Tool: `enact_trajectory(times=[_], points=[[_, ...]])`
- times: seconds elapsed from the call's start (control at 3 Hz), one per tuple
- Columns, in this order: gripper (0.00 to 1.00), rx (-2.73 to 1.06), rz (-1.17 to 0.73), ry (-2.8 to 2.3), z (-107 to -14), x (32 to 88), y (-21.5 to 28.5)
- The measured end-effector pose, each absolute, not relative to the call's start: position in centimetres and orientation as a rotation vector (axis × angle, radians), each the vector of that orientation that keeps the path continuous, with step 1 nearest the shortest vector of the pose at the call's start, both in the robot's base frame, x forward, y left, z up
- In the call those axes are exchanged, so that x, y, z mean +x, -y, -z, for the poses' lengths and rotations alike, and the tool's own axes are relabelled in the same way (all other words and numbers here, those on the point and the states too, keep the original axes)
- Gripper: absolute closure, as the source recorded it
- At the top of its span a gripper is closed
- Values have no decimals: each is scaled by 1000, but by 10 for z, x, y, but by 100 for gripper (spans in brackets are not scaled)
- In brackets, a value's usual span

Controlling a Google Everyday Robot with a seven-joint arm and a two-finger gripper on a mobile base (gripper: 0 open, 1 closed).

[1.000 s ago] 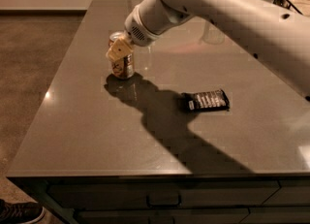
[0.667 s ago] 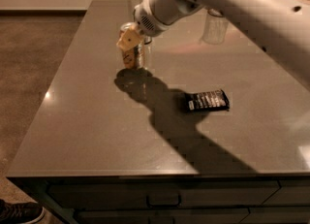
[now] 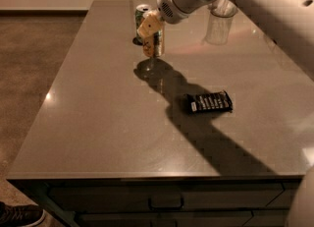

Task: Move orange can near green can

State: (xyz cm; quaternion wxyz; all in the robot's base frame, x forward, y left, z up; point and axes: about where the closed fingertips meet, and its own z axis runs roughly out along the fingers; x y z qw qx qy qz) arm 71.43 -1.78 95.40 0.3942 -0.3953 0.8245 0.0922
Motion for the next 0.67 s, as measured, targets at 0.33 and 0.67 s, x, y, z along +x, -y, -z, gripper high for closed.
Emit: enact_trajectory(times=[0.33,0.67], points=[[100,-952,-215,-2093,-951,738,31],[100,-923,-206,-2106,-944,757,36]])
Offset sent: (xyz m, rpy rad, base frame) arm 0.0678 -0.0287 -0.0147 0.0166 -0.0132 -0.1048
